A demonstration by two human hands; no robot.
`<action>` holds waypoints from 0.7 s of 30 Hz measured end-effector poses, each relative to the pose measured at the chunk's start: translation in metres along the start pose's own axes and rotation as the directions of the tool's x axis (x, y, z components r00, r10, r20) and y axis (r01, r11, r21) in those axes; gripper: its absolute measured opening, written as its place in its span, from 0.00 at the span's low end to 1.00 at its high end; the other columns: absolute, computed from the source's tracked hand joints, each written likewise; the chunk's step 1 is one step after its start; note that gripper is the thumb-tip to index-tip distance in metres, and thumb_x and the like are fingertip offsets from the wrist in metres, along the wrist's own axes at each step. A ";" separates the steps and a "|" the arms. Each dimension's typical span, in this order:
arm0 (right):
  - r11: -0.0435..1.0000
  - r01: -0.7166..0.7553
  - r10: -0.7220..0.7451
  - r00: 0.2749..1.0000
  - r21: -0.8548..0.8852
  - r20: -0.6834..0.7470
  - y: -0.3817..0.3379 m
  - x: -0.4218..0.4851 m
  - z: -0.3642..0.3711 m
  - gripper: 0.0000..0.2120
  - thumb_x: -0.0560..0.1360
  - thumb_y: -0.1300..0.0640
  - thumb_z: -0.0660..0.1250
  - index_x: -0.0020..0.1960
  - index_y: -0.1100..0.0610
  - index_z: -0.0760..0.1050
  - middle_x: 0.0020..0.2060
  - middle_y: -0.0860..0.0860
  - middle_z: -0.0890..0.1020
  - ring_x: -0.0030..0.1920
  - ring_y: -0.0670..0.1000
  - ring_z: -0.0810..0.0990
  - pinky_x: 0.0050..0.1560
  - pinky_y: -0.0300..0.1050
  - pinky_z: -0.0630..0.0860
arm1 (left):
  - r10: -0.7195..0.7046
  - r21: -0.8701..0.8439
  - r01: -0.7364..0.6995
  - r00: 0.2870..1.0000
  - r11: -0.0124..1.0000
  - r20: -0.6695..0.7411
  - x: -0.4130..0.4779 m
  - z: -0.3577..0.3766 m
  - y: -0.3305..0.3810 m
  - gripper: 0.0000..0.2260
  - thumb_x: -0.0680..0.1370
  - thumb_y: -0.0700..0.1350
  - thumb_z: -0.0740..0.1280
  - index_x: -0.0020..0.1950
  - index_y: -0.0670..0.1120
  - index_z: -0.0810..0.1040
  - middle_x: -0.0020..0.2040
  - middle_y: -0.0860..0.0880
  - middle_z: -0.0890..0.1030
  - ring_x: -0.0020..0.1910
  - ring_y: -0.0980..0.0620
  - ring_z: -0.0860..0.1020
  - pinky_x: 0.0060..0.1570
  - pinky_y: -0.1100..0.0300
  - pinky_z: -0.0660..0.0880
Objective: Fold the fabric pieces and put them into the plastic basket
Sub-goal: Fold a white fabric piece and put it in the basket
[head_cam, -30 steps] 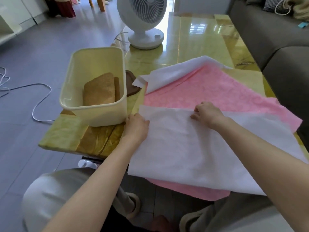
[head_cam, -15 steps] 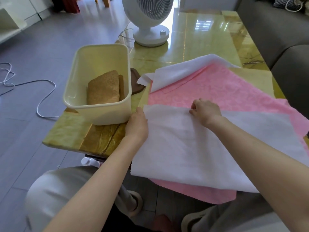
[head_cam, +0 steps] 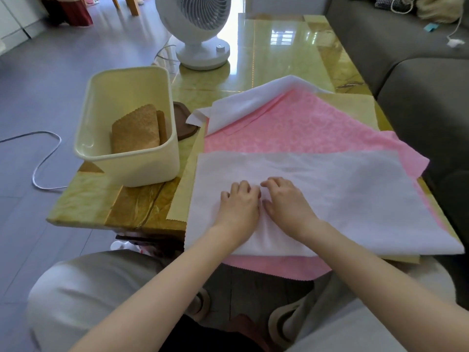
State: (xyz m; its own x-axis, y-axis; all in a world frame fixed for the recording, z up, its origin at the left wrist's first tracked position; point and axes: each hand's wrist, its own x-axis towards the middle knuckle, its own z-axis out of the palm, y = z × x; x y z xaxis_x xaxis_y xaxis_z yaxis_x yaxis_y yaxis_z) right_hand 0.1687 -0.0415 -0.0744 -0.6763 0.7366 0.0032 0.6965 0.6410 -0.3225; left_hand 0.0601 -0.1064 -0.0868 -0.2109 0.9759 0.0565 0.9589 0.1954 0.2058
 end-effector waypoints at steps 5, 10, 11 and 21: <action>0.999 -0.043 0.043 0.999 0.024 -0.027 0.012 -0.051 -0.002 0.12 0.79 0.58 0.59 0.61 0.59 0.72 0.58 0.54 0.73 0.57 0.53 0.71 0.59 0.41 0.67 | 0.060 0.071 -0.062 0.998 0.996 0.030 -0.011 0.006 0.005 0.18 0.78 0.36 0.57 0.67 0.46 0.66 0.67 0.47 0.67 0.65 0.47 0.68 0.60 0.54 0.65; 1.000 -0.003 0.004 0.999 0.024 -0.036 0.017 -0.088 0.001 0.15 0.77 0.50 0.63 0.62 0.56 0.72 0.60 0.52 0.73 0.61 0.51 0.70 0.65 0.41 0.65 | 0.129 0.043 -0.130 0.992 0.991 0.015 -0.024 -0.003 0.020 0.16 0.78 0.35 0.57 0.64 0.46 0.69 0.60 0.46 0.70 0.58 0.47 0.69 0.55 0.58 0.66; 1.000 0.011 -0.011 1.000 0.004 -0.008 0.020 -0.094 0.001 0.19 0.76 0.48 0.64 0.64 0.55 0.70 0.63 0.52 0.71 0.66 0.52 0.67 0.69 0.43 0.61 | 0.157 0.024 -0.158 0.987 0.987 0.027 -0.029 -0.003 0.025 0.15 0.79 0.37 0.57 0.64 0.46 0.70 0.60 0.46 0.70 0.58 0.47 0.69 0.54 0.58 0.66; 0.979 0.059 -0.103 0.970 -0.196 -0.221 0.052 -0.113 0.000 0.19 0.58 0.69 0.76 0.47 0.59 0.80 0.45 0.54 0.83 0.44 0.57 0.83 0.47 0.48 0.79 | 0.232 0.132 -0.245 0.967 0.960 0.106 -0.065 0.008 0.043 0.24 0.74 0.56 0.63 0.68 0.50 0.64 0.65 0.49 0.67 0.63 0.47 0.66 0.57 0.53 0.63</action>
State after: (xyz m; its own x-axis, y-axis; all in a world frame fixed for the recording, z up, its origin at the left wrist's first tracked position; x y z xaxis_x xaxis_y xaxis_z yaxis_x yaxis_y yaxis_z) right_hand 0.2818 -0.0916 -0.0912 -0.6747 0.6961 0.2453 0.6887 0.7133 -0.1299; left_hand 0.1163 -0.1608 -0.0895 0.0385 0.9993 -0.0016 0.9978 -0.0384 0.0545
